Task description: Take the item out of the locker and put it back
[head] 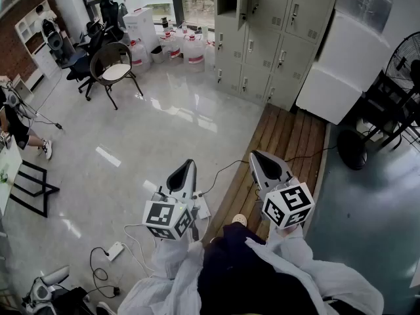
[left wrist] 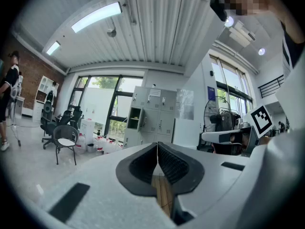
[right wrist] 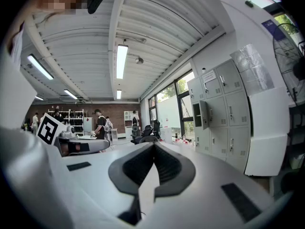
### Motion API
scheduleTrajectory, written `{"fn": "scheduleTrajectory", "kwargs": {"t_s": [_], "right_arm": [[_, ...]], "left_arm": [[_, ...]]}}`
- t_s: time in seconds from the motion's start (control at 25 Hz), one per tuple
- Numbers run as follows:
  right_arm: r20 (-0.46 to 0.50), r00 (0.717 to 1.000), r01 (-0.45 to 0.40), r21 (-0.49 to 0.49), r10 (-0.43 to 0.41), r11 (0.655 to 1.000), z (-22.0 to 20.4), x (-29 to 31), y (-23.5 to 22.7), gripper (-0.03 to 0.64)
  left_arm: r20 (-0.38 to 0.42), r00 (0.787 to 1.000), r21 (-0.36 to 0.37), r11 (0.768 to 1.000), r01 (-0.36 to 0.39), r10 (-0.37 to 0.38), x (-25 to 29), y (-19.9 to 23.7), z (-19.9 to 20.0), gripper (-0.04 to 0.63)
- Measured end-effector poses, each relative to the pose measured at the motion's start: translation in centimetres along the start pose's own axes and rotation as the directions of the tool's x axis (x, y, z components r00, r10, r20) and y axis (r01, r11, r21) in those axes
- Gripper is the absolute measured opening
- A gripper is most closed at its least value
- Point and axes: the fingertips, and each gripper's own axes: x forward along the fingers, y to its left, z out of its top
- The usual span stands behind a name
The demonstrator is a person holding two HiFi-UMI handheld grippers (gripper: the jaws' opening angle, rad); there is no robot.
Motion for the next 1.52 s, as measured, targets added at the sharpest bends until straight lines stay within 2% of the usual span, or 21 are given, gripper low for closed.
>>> {"fn": "scheduleTrajectory", "kwargs": {"t_s": [0.68, 0.72, 0.8, 0.92, 1.24, 1.52], "right_arm": [[-0.014, 0.998, 0.068, 0.054, -0.067, 0.996, -2.3, -0.6, -0.5, 0.0], [-0.015, 0.998, 0.067, 0.059, -0.066, 0.996, -2.3, -0.4, -0.6, 0.019], [-0.019, 0.998, 0.054, 0.067, -0.053, 0.996, -2.2, 0.3, -0.8, 0.109], [-0.022, 0.999, 0.038, 0.07, -0.037, 0.997, -1.9, 2.0, -1.5, 0.157], [-0.014, 1.0, -0.019, 0.091, 0.02, 0.996, -0.2, 10.0, -6.2, 0.167], [-0.048, 0.997, -0.049, 0.063, 0.052, 0.997, 0.8, 17.4, -11.8, 0.167]], "left_arm": [[-0.026, 1.0, -0.024, 1.0, -0.009, 0.009, -0.7, 0.8, -1.9, 0.009], [-0.03, 0.999, -0.029, 0.999, -0.014, 0.013, -0.7, 1.0, -2.0, 0.009], [-0.034, 0.999, -0.04, 0.999, -0.023, 0.021, -0.3, 1.5, -2.0, 0.009], [-0.036, 0.999, -0.044, 0.998, -0.038, 0.036, 0.7, 2.6, -1.8, 0.009], [-0.03, 0.996, -0.033, 0.995, -0.09, 0.089, 7.8, 6.7, -0.1, 0.009], [-0.028, 0.993, -0.037, 0.992, -0.12, 0.119, 15.8, 10.5, 1.4, 0.009]]}}
